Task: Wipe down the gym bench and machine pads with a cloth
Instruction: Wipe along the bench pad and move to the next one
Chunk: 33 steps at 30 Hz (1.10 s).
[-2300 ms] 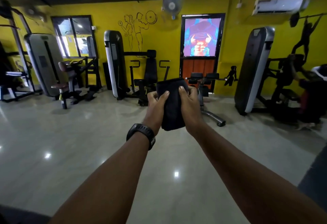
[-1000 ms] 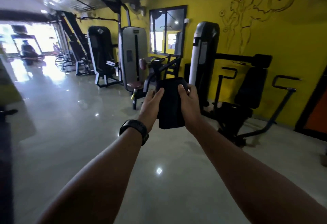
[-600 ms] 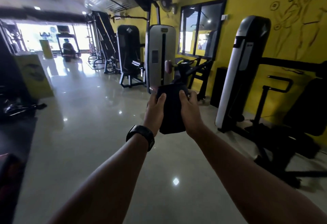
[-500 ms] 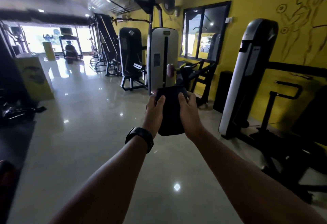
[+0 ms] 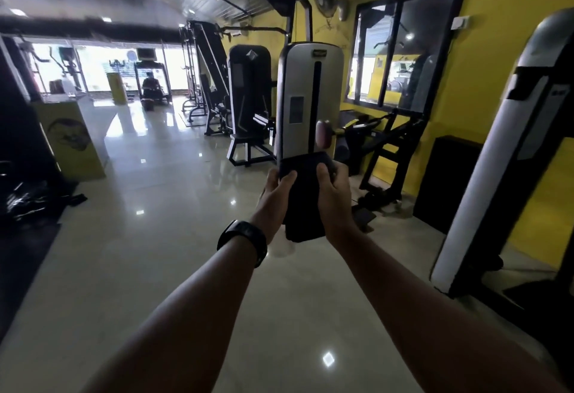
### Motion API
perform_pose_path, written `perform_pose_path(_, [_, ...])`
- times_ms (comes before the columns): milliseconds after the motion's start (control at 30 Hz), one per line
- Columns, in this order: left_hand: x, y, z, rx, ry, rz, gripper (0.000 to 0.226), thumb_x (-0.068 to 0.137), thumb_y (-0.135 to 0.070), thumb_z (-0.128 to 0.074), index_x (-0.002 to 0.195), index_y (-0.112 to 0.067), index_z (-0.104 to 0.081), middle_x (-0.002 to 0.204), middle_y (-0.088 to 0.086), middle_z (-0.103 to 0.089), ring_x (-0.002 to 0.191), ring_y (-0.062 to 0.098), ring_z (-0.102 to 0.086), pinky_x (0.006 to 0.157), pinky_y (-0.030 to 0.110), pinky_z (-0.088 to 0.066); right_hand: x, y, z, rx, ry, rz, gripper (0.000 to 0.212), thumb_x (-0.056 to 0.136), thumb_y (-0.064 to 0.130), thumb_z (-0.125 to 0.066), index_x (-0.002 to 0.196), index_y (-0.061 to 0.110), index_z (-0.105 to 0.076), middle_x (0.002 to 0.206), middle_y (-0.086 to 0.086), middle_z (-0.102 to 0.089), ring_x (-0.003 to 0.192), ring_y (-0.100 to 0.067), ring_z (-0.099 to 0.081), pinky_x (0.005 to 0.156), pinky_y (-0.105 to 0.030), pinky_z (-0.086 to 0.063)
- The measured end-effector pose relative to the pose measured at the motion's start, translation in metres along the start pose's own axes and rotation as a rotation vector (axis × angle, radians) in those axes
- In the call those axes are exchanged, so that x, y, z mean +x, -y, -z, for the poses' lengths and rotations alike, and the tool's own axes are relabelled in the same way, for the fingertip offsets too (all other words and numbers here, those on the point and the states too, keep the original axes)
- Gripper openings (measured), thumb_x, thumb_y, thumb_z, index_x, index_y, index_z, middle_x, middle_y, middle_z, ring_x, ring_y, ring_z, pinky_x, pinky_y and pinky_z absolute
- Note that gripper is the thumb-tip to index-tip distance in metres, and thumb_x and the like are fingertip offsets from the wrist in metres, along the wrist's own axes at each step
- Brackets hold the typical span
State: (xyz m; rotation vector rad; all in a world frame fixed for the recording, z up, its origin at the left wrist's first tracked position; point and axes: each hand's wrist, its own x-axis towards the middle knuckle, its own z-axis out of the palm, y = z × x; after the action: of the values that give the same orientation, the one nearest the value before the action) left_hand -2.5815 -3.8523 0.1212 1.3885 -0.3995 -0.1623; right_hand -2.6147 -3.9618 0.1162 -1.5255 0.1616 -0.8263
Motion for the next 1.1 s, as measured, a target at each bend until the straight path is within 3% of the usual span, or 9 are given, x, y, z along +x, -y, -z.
perform_pose_path(133, [0.117,0.009,-0.004,0.028,-0.044,-0.018,0.016,0.102,-0.038,-0.055,0.117,-0.033,-0.057,0.117,0.000,-0.070,0.106,0.019,-0.069,0.087,0.040,-0.059,0.114,-0.043,-0.030,0.029,0.025,-0.013,0.020,0.107,0.035,-0.044,0.125,0.025,-0.046,0.116,-0.005,-0.064,0.104,-0.020,-0.067,0.089,-0.046,-0.059])
perform_pose_path(200, [0.165,0.014,0.000,0.036,-0.054,-0.022,0.019,0.102,-0.035,-0.056,0.120,-0.028,-0.058,0.118,0.001,-0.070,0.107,0.019,-0.070,0.088,0.039,-0.060,0.155,-0.063,-0.045,0.061,0.047,-0.034,0.014,0.107,0.038,-0.045,0.120,0.032,-0.045,0.115,-0.005,-0.065,0.104,-0.020,-0.068,0.089,-0.047,-0.060])
perform_pose_path(400, [0.326,0.052,0.034,0.034,-0.028,0.027,0.022,0.101,-0.039,-0.058,0.121,-0.030,-0.059,0.117,0.002,-0.072,0.106,0.020,-0.070,0.080,0.036,-0.059,0.292,-0.141,-0.108,0.011,0.064,-0.007,0.034,0.101,0.048,-0.052,0.127,0.028,-0.047,0.117,-0.004,-0.066,0.106,-0.019,-0.068,0.091,-0.050,-0.059])
perform_pose_path(533, [0.431,0.080,0.064,-0.019,0.002,0.081,0.025,0.101,-0.041,-0.057,0.123,-0.029,-0.058,0.119,0.003,-0.071,0.106,0.019,-0.070,0.080,0.034,-0.058,0.376,-0.188,-0.163,-0.010,0.051,0.042,0.018,0.103,0.044,-0.051,0.117,0.054,-0.045,0.117,-0.005,-0.066,0.107,-0.021,-0.067,0.090,-0.046,-0.058])
perform_pose_path(700, [0.587,0.084,0.106,0.038,0.044,0.087,0.027,0.099,-0.036,-0.062,0.122,-0.023,-0.058,0.121,0.009,-0.069,0.106,0.023,-0.070,0.068,0.029,-0.057,0.493,-0.231,-0.236,-0.025,-0.008,0.034,0.026,0.106,0.041,-0.048,0.112,0.062,-0.034,0.119,-0.006,-0.064,0.106,-0.018,-0.066,0.082,-0.035,-0.059])
perform_pose_path(833, [0.691,0.099,0.119,0.088,0.091,0.046,0.022,0.098,-0.026,-0.064,0.118,-0.016,-0.059,0.111,0.009,-0.070,0.095,0.019,-0.072,0.063,0.024,-0.056,0.577,-0.282,-0.273,-0.026,-0.107,-0.033,0.021,0.106,0.043,-0.046,0.125,0.039,-0.038,0.117,-0.005,-0.063,0.102,-0.015,-0.066,0.077,-0.031,-0.056])
perform_pose_path(1100, [0.913,0.164,0.125,0.170,0.090,-0.032,0.022,0.097,-0.024,-0.068,0.117,-0.016,-0.064,0.106,0.005,-0.074,0.098,0.021,-0.073,0.082,0.037,-0.062,0.755,-0.396,-0.335,-0.047,-0.279,-0.053,0.030,0.105,0.046,-0.046,0.131,0.031,-0.042,0.114,0.000,-0.065,0.097,-0.014,-0.068,0.077,-0.035,-0.059])
